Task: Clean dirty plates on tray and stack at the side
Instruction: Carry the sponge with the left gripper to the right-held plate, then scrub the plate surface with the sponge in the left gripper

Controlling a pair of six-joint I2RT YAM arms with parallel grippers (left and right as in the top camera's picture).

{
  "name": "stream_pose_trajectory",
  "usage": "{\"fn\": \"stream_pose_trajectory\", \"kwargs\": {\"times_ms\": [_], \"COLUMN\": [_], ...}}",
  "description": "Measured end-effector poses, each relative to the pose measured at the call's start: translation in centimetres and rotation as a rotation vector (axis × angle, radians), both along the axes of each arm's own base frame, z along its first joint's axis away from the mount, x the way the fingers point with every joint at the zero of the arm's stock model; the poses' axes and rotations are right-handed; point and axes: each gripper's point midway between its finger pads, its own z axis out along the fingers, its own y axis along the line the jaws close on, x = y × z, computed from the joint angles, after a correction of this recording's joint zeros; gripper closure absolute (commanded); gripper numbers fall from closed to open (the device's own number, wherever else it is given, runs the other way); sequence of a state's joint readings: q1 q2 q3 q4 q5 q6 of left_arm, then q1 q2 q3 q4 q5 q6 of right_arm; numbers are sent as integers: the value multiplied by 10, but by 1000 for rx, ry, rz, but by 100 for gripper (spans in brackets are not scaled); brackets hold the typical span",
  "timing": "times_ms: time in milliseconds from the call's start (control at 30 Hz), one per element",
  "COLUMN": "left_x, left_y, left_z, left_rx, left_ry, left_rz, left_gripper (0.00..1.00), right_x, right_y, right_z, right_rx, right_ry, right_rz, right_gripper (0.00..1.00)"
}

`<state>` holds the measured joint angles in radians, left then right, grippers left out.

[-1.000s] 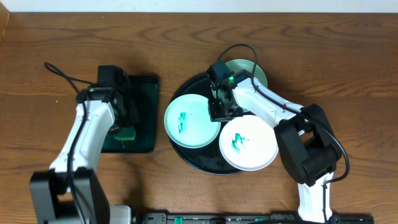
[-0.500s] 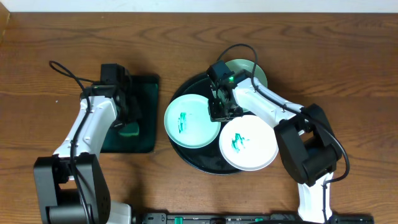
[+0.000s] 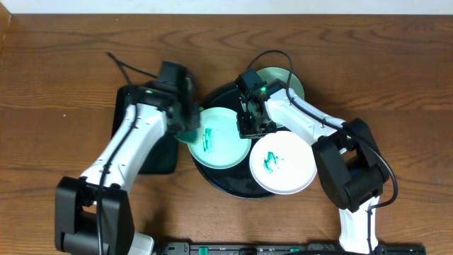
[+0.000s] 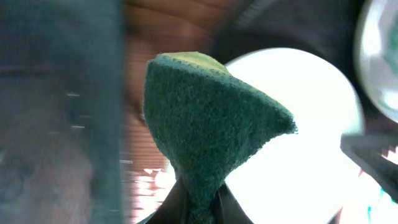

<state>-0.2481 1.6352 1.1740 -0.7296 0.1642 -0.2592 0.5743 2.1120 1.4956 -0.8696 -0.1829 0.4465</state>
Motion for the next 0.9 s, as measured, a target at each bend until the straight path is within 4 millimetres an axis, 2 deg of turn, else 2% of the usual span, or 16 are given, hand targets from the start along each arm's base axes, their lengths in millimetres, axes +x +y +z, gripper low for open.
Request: {"fn": "stream_pose_trajectory", "kwargs": {"times_ms": [100, 200, 367, 567, 767, 900], "left_x": [-4, -3, 2, 12, 13, 13], "left_y": [-16, -20, -22, -38, -46, -61], "left_z": [0, -6, -34, -59, -62, -61], "left_rx": [-19, -27, -24, -89, -140, -203], "left_ry": [7, 21, 73, 105, 132, 137], "left_rz": [-13, 5, 27, 16, 21, -5], "left_gripper": [93, 93, 93, 93, 93, 93], "right_x": [0, 0, 0, -1, -1, -1], "right_y": [0, 0, 0, 0, 0, 0], "right_z": [0, 0, 0, 0, 0, 0], "right_rx": [0, 0, 0, 1, 1, 1], "right_ry": [0, 1, 1, 2, 3, 3], "right_rz": [0, 0, 0, 0, 0, 0], "right_gripper": [99, 99, 99, 99, 99, 99]}}
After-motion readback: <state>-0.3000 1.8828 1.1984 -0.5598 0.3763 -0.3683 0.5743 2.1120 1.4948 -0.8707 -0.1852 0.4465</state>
